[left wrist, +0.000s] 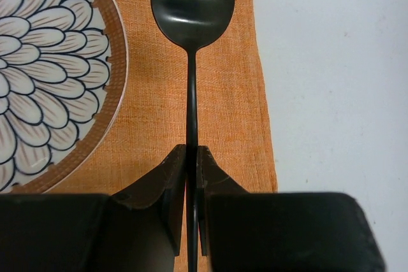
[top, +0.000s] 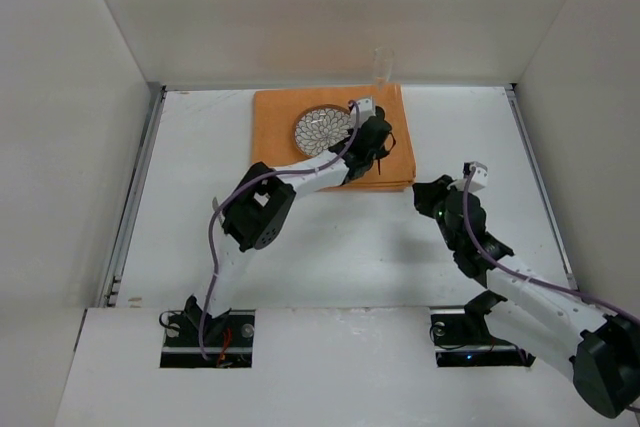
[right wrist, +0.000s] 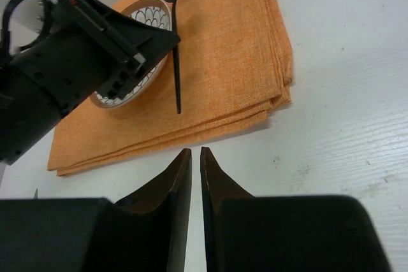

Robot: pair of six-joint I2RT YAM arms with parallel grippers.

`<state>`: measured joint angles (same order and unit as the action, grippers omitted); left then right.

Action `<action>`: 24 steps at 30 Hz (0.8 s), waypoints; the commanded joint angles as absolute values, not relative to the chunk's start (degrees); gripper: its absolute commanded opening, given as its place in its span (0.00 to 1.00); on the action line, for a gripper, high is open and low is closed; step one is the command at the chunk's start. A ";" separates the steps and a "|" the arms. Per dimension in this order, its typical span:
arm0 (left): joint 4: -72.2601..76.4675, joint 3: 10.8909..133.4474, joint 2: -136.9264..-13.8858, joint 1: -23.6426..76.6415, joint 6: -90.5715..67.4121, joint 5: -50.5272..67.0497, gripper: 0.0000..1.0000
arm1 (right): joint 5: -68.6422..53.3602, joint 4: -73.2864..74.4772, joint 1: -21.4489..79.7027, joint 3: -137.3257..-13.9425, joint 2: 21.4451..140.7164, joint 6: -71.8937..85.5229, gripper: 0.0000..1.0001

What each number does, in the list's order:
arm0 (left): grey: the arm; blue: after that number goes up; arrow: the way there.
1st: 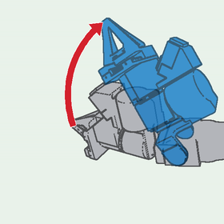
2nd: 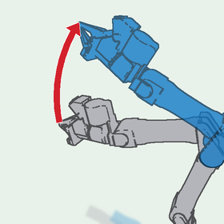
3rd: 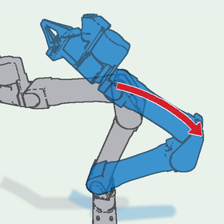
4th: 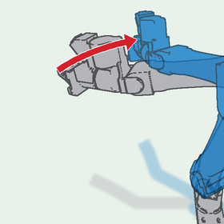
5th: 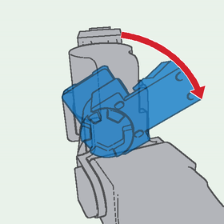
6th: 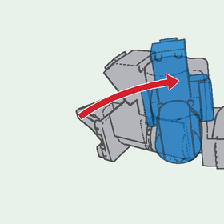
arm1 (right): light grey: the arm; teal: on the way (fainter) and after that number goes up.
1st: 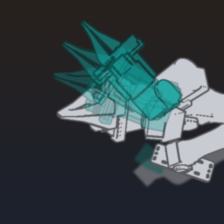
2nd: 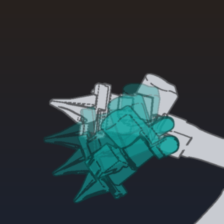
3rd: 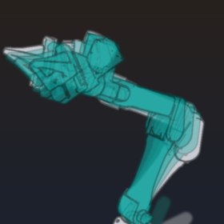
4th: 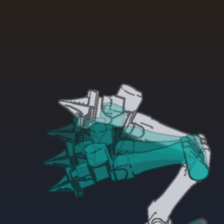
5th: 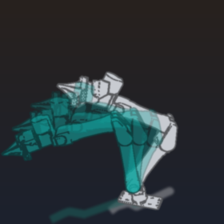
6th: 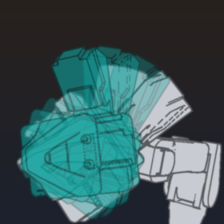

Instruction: Set the dinner table for one person

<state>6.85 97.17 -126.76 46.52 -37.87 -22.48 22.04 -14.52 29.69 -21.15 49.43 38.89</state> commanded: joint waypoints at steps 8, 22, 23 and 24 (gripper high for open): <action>7.74 110.21 -135.87 46.45 -39.99 -21.80 0.01 | 22.15 -15.73 29.66 -20.74 48.16 39.55 0.17; 12.82 103.64 -130.10 47.59 -37.27 -22.15 0.38 | 22.15 -16.17 29.66 -20.48 48.16 39.55 0.23; 14.14 101.53 -127.99 47.85 -36.13 -22.50 0.40 | 22.15 -16.26 29.66 -20.48 48.25 39.55 0.23; 15.37 99.25 -125.53 48.03 -35.17 -22.67 0.41 | 22.15 -16.35 29.66 -20.48 48.34 39.55 0.24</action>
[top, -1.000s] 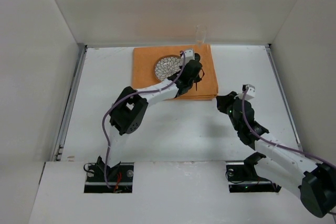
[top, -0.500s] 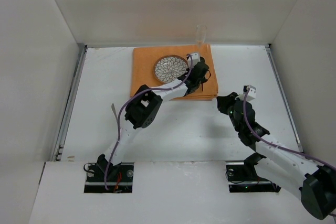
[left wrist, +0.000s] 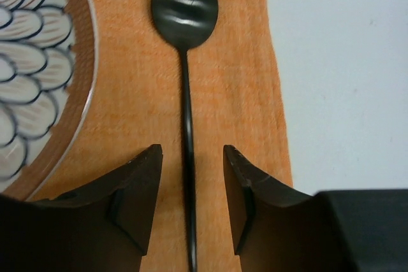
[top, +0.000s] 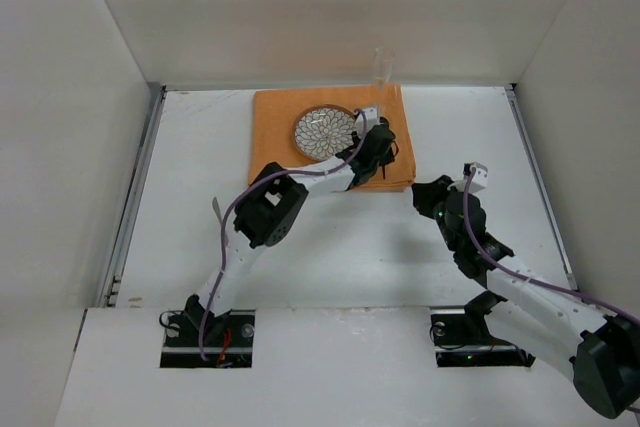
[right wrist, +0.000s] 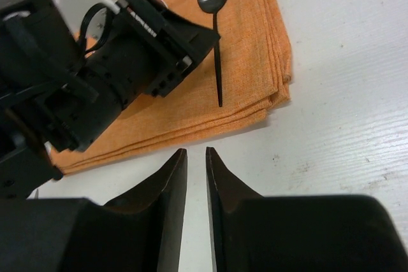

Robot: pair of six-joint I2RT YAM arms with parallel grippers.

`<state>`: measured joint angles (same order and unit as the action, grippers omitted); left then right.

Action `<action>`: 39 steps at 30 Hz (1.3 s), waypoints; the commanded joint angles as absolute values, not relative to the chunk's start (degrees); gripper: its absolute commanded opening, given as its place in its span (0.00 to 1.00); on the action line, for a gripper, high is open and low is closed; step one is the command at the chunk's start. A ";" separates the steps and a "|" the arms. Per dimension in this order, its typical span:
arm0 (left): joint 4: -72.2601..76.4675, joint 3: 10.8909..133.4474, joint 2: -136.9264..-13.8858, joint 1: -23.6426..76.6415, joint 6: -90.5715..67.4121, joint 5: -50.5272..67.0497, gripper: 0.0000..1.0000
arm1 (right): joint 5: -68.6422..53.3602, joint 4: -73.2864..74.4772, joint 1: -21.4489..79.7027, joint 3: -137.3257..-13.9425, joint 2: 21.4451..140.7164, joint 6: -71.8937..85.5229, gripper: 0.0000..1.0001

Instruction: Set the dinner table for one person

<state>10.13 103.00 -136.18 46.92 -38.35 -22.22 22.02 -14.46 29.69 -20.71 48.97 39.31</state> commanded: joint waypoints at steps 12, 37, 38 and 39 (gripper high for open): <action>4.43 55.75 -85.89 41.10 -35.07 -31.28 0.44 | 22.06 -16.70 30.89 -21.18 49.48 39.29 0.30; -23.03 24.61 -56.51 14.89 -47.37 -19.95 0.31 | 21.45 -17.84 32.39 -21.88 51.59 38.50 0.32; -23.11 24.61 -56.77 14.98 -47.37 -19.95 0.31 | 21.36 -17.93 32.56 -21.88 51.59 38.50 0.32; -23.12 24.61 -57.13 15.16 -47.37 -19.78 0.31 | 21.36 -17.93 32.65 -21.88 51.68 38.50 0.32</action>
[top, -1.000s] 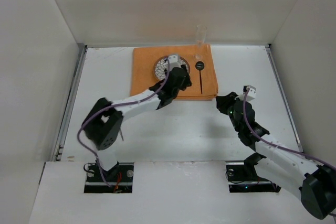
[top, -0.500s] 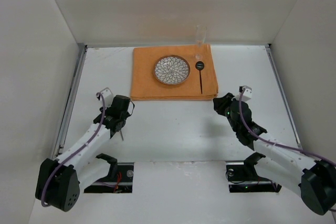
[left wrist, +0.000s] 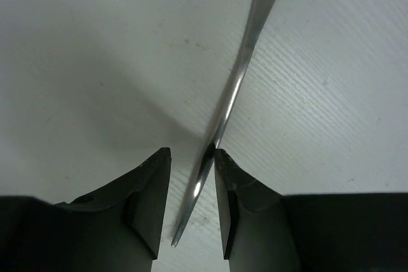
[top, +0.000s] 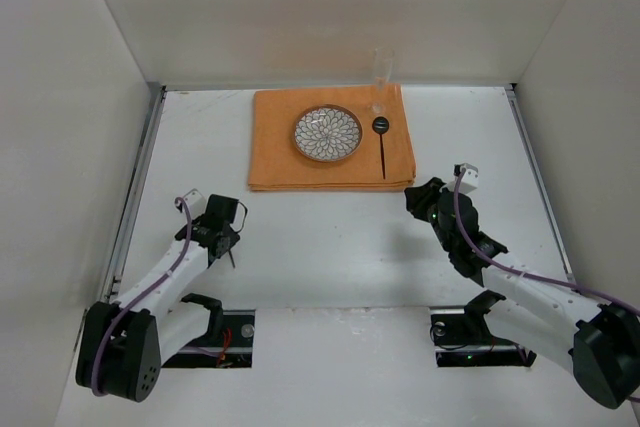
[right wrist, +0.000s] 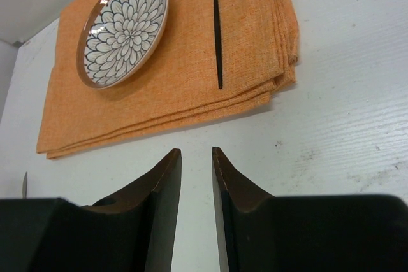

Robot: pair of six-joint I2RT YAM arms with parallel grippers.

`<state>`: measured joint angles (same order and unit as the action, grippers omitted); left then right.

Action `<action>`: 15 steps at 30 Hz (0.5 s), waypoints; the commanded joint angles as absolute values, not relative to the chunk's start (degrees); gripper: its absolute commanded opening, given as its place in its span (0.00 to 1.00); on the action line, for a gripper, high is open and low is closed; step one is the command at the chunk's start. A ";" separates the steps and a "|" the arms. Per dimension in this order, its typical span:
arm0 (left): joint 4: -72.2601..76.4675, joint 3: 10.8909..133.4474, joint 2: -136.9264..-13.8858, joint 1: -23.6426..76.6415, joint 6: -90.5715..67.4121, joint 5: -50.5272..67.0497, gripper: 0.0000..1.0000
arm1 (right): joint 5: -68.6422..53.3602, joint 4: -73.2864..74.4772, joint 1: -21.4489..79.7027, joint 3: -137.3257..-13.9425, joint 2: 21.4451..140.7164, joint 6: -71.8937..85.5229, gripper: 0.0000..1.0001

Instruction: Set the dinner table for one person

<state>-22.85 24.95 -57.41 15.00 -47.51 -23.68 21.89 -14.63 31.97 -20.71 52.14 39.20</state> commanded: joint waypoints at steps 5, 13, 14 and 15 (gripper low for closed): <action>-23.99 24.96 -59.76 15.51 -48.34 -20.30 0.31 | 21.36 -18.19 32.74 -21.88 51.94 38.32 0.32; -22.50 24.96 -63.19 15.69 -47.99 -19.86 0.28 | 21.36 -18.19 32.83 -21.71 50.80 38.32 0.32; -22.50 24.96 -63.19 15.69 -47.99 -19.86 0.26 | 21.36 -18.19 32.83 -21.71 50.80 38.32 0.32; -22.50 24.96 -63.19 15.69 -47.99 -19.86 0.23 | 21.36 -18.19 32.83 -21.71 50.80 38.32 0.32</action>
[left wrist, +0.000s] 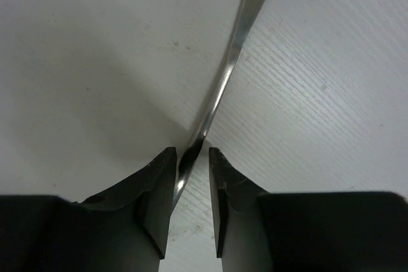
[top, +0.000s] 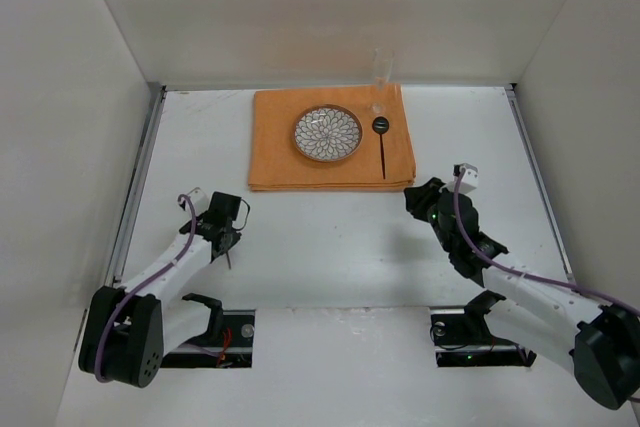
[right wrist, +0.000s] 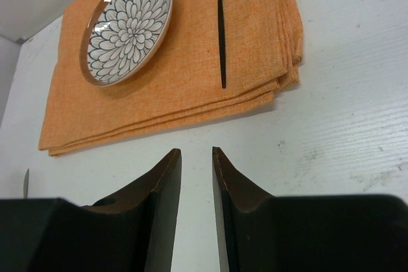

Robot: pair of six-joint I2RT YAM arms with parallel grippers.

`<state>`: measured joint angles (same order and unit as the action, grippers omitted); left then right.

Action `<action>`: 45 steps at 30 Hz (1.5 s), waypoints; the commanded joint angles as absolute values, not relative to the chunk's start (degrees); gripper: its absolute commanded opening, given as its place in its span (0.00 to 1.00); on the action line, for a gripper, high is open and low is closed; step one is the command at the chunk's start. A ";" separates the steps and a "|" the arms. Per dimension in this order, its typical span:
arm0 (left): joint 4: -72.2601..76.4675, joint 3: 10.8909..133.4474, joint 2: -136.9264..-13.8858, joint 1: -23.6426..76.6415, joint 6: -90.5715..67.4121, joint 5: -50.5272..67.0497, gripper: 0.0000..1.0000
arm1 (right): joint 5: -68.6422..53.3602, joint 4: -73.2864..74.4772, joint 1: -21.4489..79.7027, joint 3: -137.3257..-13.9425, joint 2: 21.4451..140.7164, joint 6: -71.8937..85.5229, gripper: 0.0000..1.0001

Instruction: Set the dinner table for one person

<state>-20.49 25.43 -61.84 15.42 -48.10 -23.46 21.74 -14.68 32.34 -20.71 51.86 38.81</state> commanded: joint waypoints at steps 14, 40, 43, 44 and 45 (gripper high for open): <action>-21.80 24.17 -56.35 16.91 -47.11 -19.95 0.00 | 21.62 -18.02 32.74 -21.09 48.78 38.14 0.32; 1.41 65.36 -93.22 23.52 -17.14 -10.56 0.01 | 21.53 -19.51 33.26 -21.44 51.77 37.79 0.33; -1.39 73.80 -101.66 20.27 -15.74 -5.64 0.01 | 21.71 -19.51 33.44 -21.45 51.33 37.53 0.33; -2.71 76.18 -104.13 19.21 -15.65 -4.93 0.01 | 21.71 -19.51 33.44 -21.36 51.07 37.53 0.33; -3.51 77.59 -105.63 18.51 -15.73 -4.05 0.01 | 21.71 -19.42 33.44 -21.27 50.72 37.53 0.33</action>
